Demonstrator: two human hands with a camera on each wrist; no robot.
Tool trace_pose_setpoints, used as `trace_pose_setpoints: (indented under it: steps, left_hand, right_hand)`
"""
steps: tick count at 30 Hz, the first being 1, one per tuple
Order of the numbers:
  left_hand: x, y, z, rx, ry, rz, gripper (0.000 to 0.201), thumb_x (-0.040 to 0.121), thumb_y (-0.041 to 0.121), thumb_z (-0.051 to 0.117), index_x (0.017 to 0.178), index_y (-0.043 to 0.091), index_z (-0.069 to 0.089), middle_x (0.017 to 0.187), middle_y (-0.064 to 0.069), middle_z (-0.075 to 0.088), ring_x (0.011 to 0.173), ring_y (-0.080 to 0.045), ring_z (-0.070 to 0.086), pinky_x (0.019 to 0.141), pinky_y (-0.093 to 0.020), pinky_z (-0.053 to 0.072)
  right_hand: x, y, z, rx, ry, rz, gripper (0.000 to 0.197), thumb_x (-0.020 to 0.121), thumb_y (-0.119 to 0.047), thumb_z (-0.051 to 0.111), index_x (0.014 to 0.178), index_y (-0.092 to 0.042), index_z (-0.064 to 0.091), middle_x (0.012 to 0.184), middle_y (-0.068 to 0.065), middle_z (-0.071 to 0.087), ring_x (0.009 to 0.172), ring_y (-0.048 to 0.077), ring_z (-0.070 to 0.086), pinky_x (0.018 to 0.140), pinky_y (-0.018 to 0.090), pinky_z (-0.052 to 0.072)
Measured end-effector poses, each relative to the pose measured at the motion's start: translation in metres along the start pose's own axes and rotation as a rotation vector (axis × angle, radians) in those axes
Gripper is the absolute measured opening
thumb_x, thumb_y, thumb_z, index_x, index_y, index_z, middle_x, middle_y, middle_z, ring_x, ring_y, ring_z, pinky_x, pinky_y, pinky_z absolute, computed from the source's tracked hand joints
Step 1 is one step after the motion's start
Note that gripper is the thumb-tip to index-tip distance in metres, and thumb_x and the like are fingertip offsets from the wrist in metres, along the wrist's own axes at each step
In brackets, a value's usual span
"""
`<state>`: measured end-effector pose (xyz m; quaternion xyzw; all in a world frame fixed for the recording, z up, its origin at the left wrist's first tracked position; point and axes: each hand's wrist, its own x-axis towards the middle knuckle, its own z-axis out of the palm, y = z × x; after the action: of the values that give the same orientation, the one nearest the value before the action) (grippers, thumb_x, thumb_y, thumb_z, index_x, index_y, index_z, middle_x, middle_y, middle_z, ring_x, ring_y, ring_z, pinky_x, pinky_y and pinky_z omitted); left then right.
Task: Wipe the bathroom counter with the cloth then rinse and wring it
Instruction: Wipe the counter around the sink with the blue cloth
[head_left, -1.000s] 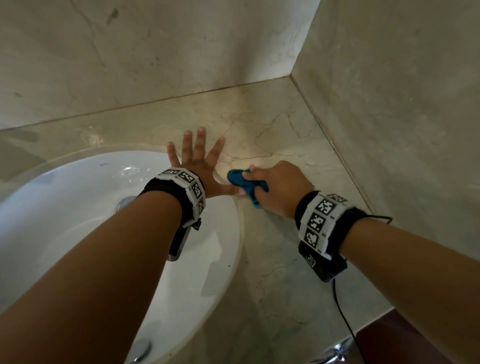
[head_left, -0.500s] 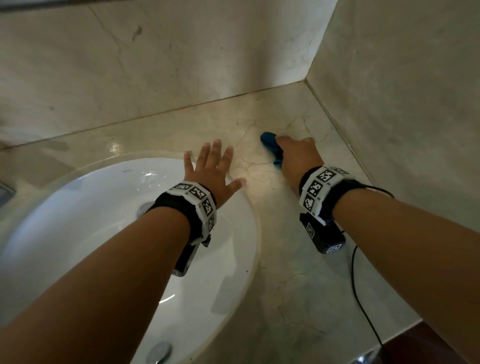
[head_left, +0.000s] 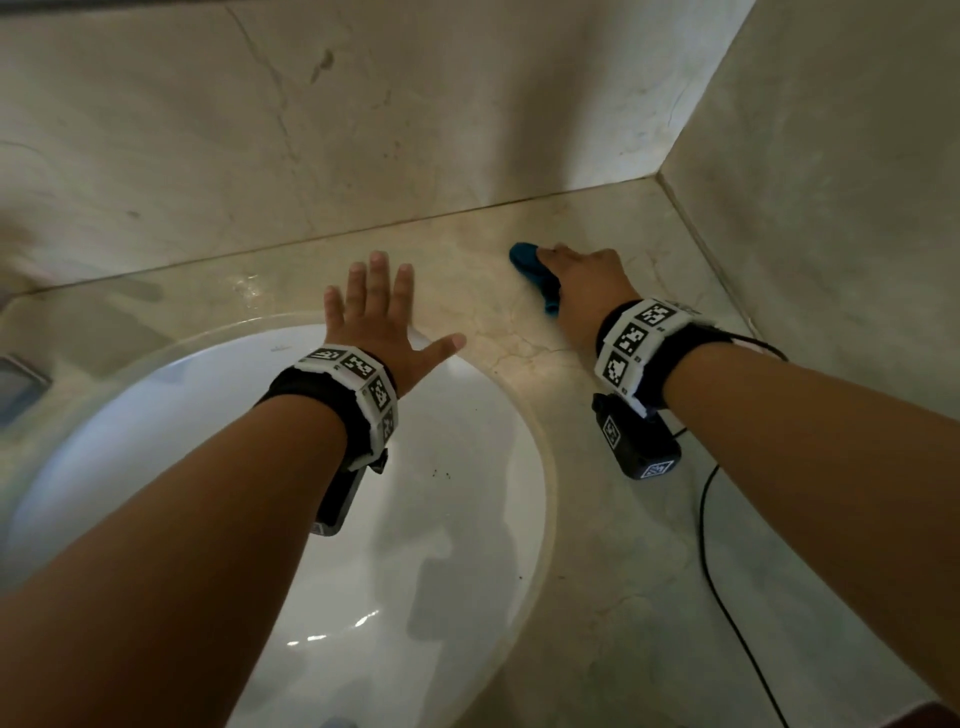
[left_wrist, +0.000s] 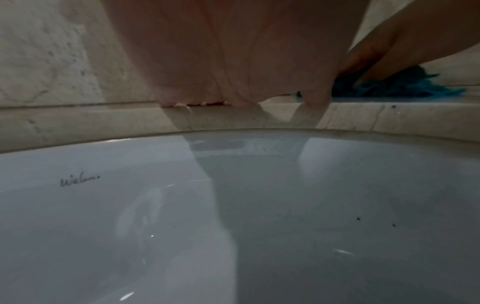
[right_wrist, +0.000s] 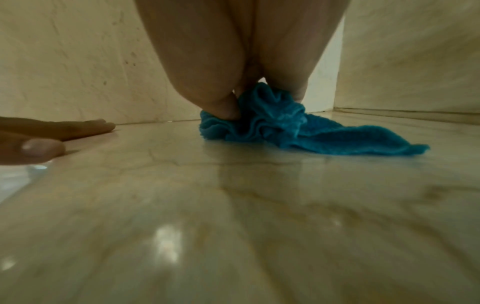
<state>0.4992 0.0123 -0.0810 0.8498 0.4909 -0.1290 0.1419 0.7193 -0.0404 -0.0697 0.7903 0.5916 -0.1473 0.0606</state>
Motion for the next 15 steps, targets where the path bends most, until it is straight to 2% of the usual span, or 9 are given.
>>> trace_pose_setpoints:
  steps: [5, 7, 9, 10, 12, 15]
  left_hand:
    - [0.002, 0.001, 0.003, 0.0, 0.001, -0.014, 0.099, 0.077, 0.08, 0.016, 0.145, 0.021, -0.025, 0.151, -0.005, -0.033, 0.141, -0.026, -0.025, 0.116, -0.048, -0.01]
    - [0.001, 0.003, 0.003, -0.001, -0.002, -0.019, 0.099, 0.077, 0.081, 0.016, 0.144, 0.021, -0.025, 0.151, -0.005, -0.033, 0.141, -0.026, -0.026, 0.116, -0.048, -0.011]
    - [0.001, 0.004, 0.002, 0.0, -0.006, -0.026, 0.099, 0.077, 0.081, 0.017, 0.145, 0.022, -0.025, 0.151, -0.004, -0.033, 0.141, -0.025, -0.026, 0.116, -0.048, -0.011]
    - [0.001, 0.004, 0.002, -0.001, -0.01, -0.029, 0.099, 0.077, 0.081, 0.018, 0.145, 0.022, -0.025, 0.151, -0.004, -0.033, 0.141, -0.025, -0.026, 0.116, -0.048, -0.011]
    - [0.002, 0.005, 0.001, -0.002, -0.018, -0.036, 0.099, 0.077, 0.081, 0.019, 0.145, 0.023, -0.025, 0.151, -0.004, -0.033, 0.141, -0.025, -0.026, 0.115, -0.048, -0.012]
    - [0.002, 0.005, 0.0, 0.003, -0.031, -0.04, 0.1, 0.077, 0.081, 0.02, 0.145, 0.023, -0.025, 0.151, -0.003, -0.033, 0.141, -0.025, -0.026, 0.115, -0.049, -0.011]
  right_hand:
    - [0.038, -0.028, -0.012, -0.061, -0.132, -0.078, 0.071, 0.092, -0.021, 0.052, 0.15, -0.026, 0.012, 0.158, 0.001, 0.013, 0.135, 0.035, 0.028, 0.113, 0.037, 0.026]
    - [0.046, -0.041, -0.018, -0.043, -0.175, -0.128, 0.073, 0.091, -0.018, 0.055, 0.149, -0.027, 0.012, 0.158, 0.0, 0.01, 0.14, 0.03, 0.023, 0.116, 0.033, 0.019]
    - [0.042, -0.045, -0.021, 0.051, -0.205, -0.148, 0.067, 0.093, -0.014, 0.051, 0.149, -0.023, 0.015, 0.158, 0.002, 0.012, 0.143, 0.024, 0.021, 0.117, 0.028, 0.013]
    - [0.035, -0.042, -0.02, 0.108, -0.199, -0.17, 0.063, 0.094, -0.011, 0.048, 0.149, -0.021, 0.019, 0.157, 0.003, 0.016, 0.143, 0.023, 0.021, 0.116, 0.027, 0.013]
    - [0.018, -0.037, -0.013, 0.218, -0.089, -0.27, 0.056, 0.091, 0.002, 0.049, 0.142, -0.019, 0.038, 0.152, 0.005, 0.03, 0.14, 0.023, 0.029, 0.115, 0.025, 0.017]
    - [-0.008, -0.03, 0.0, 0.385, -0.003, -0.352, 0.047, 0.087, 0.005, 0.055, 0.13, -0.014, 0.054, 0.142, 0.008, 0.046, 0.132, 0.023, 0.042, 0.108, 0.014, 0.017]
